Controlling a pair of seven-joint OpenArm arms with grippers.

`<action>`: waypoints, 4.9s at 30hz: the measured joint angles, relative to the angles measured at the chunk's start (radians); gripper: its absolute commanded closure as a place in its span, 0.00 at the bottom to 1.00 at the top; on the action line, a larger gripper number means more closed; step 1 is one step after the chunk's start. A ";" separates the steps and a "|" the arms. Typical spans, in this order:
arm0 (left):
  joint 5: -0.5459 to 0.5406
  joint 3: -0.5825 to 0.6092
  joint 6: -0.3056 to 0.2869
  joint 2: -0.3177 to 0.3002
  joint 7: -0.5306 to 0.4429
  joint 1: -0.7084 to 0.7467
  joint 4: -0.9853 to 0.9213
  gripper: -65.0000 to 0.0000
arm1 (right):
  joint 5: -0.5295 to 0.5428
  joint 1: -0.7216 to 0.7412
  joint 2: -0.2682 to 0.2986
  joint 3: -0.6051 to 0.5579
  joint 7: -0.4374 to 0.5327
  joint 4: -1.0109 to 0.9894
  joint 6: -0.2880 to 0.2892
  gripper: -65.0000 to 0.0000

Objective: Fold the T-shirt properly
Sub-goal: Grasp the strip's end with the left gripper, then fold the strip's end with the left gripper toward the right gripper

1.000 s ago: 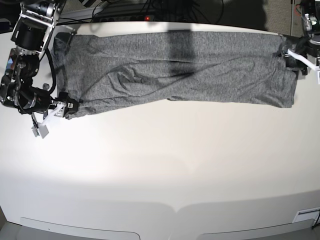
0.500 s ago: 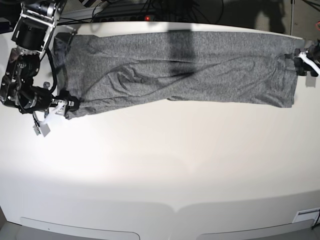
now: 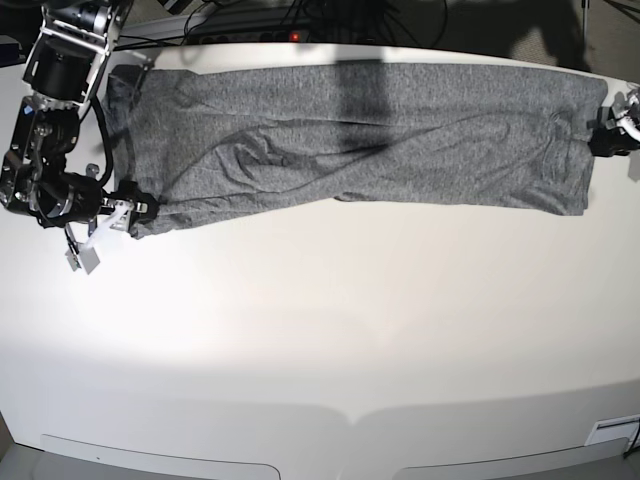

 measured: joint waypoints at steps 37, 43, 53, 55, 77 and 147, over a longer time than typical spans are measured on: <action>-0.281 0.001 0.000 0.068 0.233 -0.032 -0.017 0.65 | 0.000 0.000 0.000 0.000 0.000 0.000 0.000 0.51; -0.291 0.001 0.000 0.066 0.264 -0.032 -0.017 0.65 | 0.000 0.000 0.000 0.000 0.000 0.000 0.000 0.51; -0.291 0.000 -0.007 0.104 0.265 -0.032 -0.016 0.81 | 0.000 0.000 0.000 0.000 0.001 0.000 0.000 0.51; -0.282 0.000 -0.007 0.104 0.272 -0.032 -0.016 0.93 | 0.000 0.000 0.000 0.000 0.001 0.000 0.000 0.51; -0.148 0.002 0.002 -0.103 0.140 -0.029 -0.017 1.00 | 0.000 -0.001 -0.010 0.001 0.016 0.000 0.000 0.51; 0.549 0.686 0.449 0.238 -0.111 -0.093 0.808 0.61 | -0.045 0.004 -0.108 0.003 0.057 0.004 0.000 0.51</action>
